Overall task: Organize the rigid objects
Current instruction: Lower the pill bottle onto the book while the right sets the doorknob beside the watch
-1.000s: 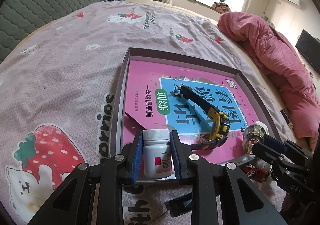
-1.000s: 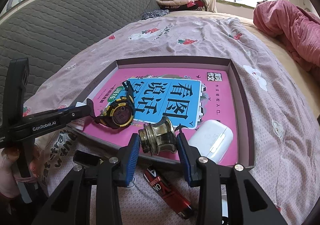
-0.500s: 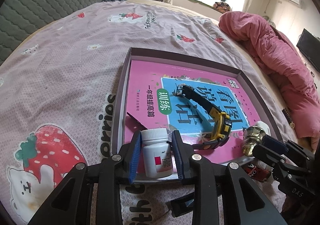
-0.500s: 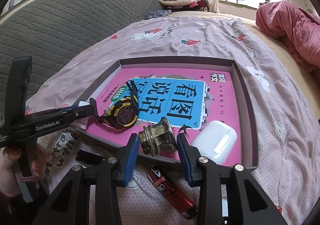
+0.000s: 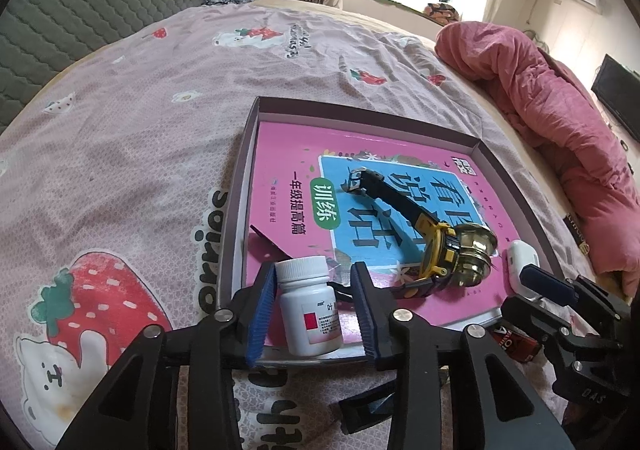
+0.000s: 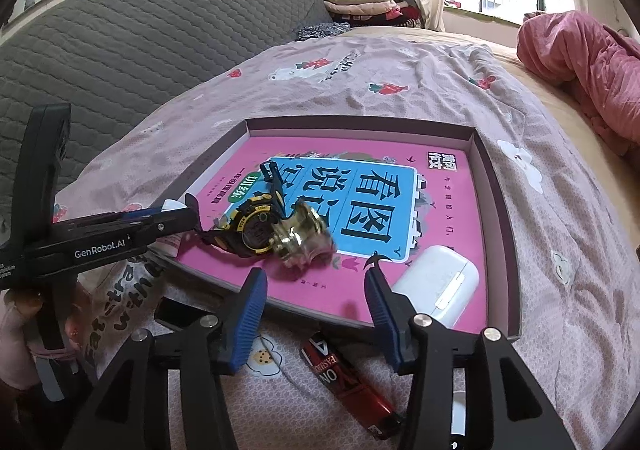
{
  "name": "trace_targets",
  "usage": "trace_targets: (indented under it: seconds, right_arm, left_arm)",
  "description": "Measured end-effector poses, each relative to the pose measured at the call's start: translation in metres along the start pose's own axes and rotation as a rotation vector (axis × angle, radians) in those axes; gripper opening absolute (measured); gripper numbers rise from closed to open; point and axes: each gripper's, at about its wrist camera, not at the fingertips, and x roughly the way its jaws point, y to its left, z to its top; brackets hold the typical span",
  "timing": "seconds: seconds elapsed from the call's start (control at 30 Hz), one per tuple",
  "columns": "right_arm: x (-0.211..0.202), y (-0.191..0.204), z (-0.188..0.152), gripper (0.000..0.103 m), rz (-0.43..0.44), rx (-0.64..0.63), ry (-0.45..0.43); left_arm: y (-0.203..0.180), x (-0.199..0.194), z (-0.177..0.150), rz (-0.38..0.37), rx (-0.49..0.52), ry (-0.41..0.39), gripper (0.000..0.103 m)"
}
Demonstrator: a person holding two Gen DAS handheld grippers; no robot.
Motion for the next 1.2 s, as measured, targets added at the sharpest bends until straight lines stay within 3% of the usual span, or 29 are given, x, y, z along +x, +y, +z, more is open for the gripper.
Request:
trace_targets:
  seconds: [0.43,1.2]
  right_arm:
    - [-0.001,0.011,-0.001,0.051,-0.008,-0.058,-0.010]
    - [-0.003,-0.008,0.004,0.052,-0.027,0.026,-0.030]
  left_arm:
    - [-0.003,-0.001,0.000,-0.001,0.013,0.000,0.047]
    - [-0.005,-0.007,0.001,-0.006,0.015,-0.021,0.060]
